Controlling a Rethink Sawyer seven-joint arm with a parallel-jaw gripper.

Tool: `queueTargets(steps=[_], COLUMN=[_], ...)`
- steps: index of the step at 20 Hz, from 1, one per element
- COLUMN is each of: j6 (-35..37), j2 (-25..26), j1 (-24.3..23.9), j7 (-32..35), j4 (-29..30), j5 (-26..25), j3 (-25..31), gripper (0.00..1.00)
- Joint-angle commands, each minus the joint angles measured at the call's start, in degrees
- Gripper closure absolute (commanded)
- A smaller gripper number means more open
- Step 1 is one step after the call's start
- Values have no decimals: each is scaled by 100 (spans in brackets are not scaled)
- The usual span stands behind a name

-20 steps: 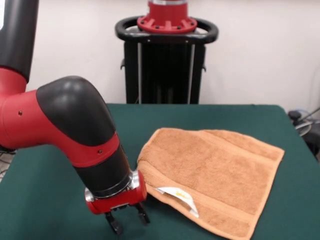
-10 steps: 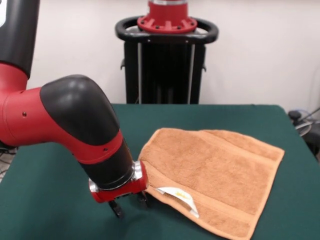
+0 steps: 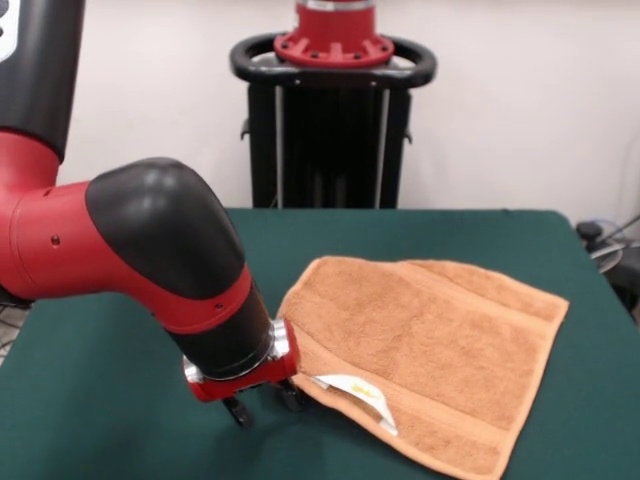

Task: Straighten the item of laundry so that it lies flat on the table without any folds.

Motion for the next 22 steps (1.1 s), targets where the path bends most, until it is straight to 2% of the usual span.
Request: queueTargets(steps=[1,17,22], j6=[576,1460,2072], j2=[420,474,352], j1=[303,681,893], j7=[-698,-550,-452], j4=[-483,-892,-975], j5=[-285,-469,-598], j3=[-618,-1096,-1423], gripper=[0,0,0])
